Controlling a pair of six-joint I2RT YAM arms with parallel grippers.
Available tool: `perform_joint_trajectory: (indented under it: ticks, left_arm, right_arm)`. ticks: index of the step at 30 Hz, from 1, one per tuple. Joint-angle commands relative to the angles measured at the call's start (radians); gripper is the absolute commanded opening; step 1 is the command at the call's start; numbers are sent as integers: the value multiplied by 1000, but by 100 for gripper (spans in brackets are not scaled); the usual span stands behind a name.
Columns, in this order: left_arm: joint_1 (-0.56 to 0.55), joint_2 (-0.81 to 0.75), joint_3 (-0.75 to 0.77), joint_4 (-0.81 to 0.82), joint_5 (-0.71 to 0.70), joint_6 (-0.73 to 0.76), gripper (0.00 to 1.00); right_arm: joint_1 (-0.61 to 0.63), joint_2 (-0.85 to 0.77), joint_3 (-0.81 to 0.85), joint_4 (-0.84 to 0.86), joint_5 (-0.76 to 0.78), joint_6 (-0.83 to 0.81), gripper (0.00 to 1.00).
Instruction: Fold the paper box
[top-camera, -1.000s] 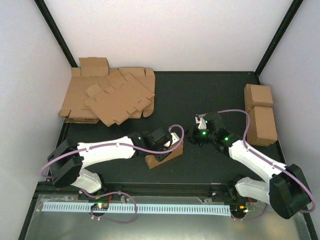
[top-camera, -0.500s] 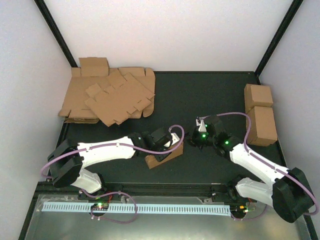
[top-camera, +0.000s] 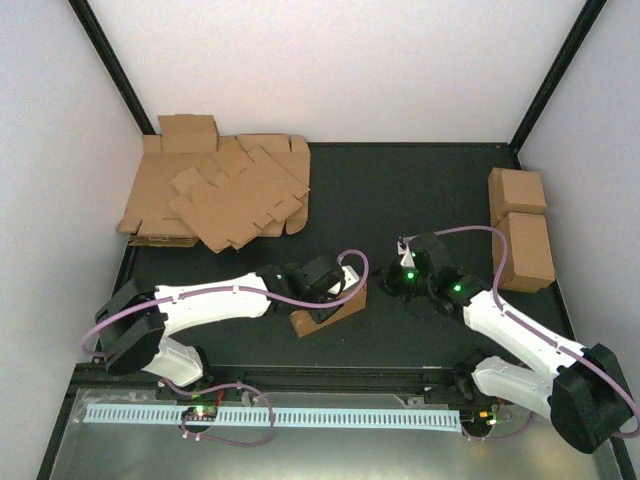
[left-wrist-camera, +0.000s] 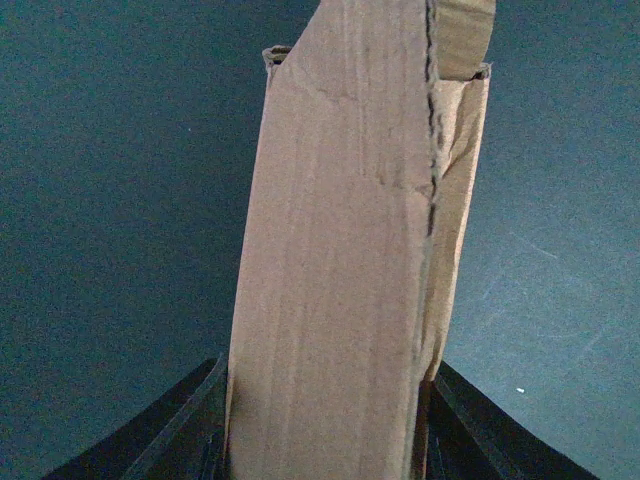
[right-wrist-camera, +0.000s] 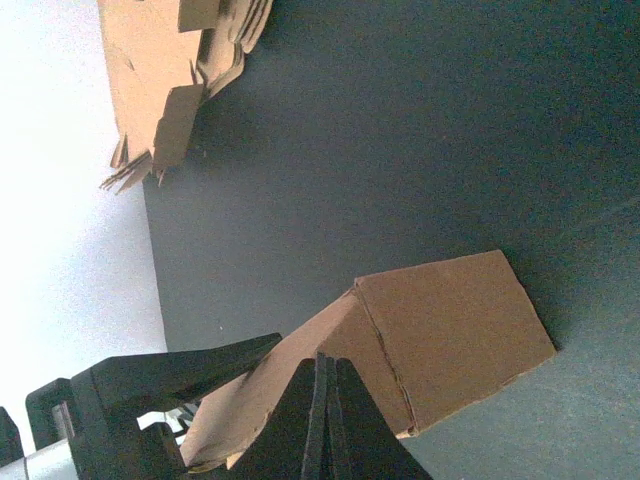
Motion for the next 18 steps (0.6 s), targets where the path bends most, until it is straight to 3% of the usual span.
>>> perform_joint_trajectory:
  ticks: [1,11,18]
  left_arm:
    - [-2,43,-19,-64,-9,-2,49]
    - [-2,52,-4,-72,-9,-2,49]
    - [-2,50,-6,-73,-10,-2,49]
  right_arm:
    - [23,-10,-4,2,4,-7,2]
    - [82,-49,8,-49,48,-13,2]
    - [80,-81,77,-185,195,-187,2]
